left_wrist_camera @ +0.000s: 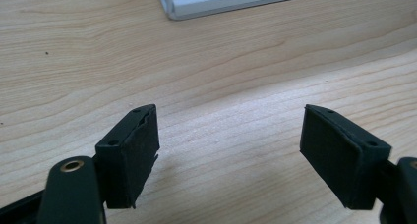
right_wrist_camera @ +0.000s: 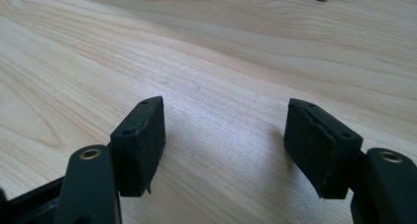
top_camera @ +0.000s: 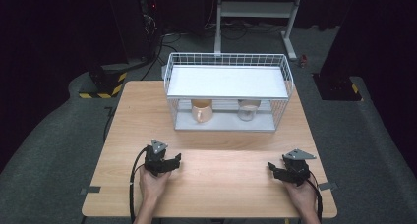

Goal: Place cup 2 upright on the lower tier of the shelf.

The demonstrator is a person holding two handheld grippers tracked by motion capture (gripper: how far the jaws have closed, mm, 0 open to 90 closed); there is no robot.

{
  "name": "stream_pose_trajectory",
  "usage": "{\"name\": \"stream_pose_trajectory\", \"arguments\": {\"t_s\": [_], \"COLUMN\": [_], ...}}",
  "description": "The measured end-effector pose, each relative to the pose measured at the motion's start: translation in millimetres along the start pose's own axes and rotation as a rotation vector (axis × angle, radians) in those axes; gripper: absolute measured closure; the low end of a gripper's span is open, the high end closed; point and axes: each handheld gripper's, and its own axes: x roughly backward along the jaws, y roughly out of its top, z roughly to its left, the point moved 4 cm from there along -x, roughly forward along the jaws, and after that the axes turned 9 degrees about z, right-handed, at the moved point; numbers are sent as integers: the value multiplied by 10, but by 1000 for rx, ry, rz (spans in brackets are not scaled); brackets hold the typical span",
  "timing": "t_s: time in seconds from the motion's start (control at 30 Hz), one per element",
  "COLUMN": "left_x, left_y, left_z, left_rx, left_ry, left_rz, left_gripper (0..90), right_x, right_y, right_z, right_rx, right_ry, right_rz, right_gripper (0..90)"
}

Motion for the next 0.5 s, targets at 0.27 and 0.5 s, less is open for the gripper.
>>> {"name": "stream_pose_trajectory", "arguments": {"t_s": [0.27,0.5], "left_x": [-45,-80], "left_y": [-39,-106], "left_z": [44,56], "left_rx": [-4,-11], "left_ry": [19,43], "left_rz": [24,22], "left_gripper": [234,234], "right_x": [0,0], "right_y": [0,0], "right_z": [0,0], "right_rx": [0,-1], "right_ry": [0,0], "right_rz": [0,0], "right_gripper": [322,322]}}
